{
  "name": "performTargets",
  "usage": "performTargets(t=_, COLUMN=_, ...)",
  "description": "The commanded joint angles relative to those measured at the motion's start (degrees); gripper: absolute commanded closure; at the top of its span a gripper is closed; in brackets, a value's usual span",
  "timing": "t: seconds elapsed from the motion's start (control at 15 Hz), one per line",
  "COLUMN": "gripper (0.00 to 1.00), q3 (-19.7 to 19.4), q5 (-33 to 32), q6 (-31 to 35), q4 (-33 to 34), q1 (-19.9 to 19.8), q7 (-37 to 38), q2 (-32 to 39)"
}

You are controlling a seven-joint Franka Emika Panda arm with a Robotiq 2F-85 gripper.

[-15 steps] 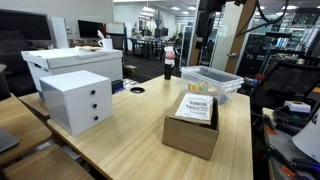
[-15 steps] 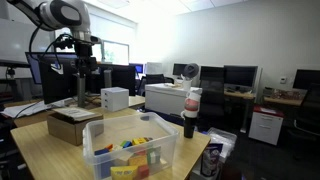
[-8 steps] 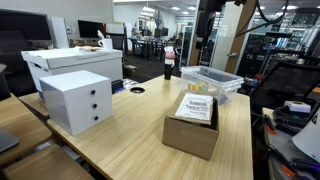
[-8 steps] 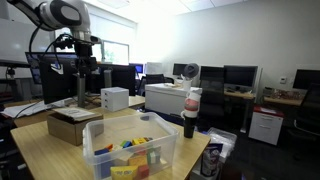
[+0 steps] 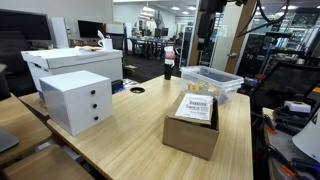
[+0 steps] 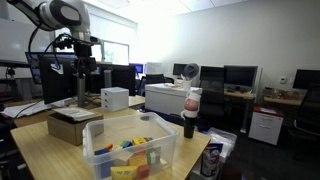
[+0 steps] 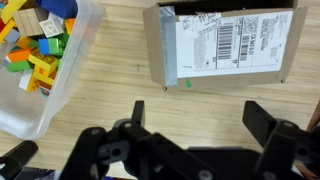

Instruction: Open the brown box

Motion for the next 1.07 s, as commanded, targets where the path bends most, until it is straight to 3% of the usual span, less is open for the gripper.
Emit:
performTargets(t=0.0, gripper=0.0, q3=0.5, q5=0.9, q6=-2.5, q4=-2.1, q1=-0.7, q7=0.6, q2=-2.6)
performTargets(t=0.6, gripper=0.0, q3=-1.1, q5=3.4, q6=0.7, q4=-11.4, q1=-1.3, q7=1.2, q2=-10.0)
performTargets(t=1.0, gripper=0.0, q3=-2.9, q5=6.3, q6=-0.5, q4=-16.8, q1=-2.5, q7=0.4, q2=-14.9)
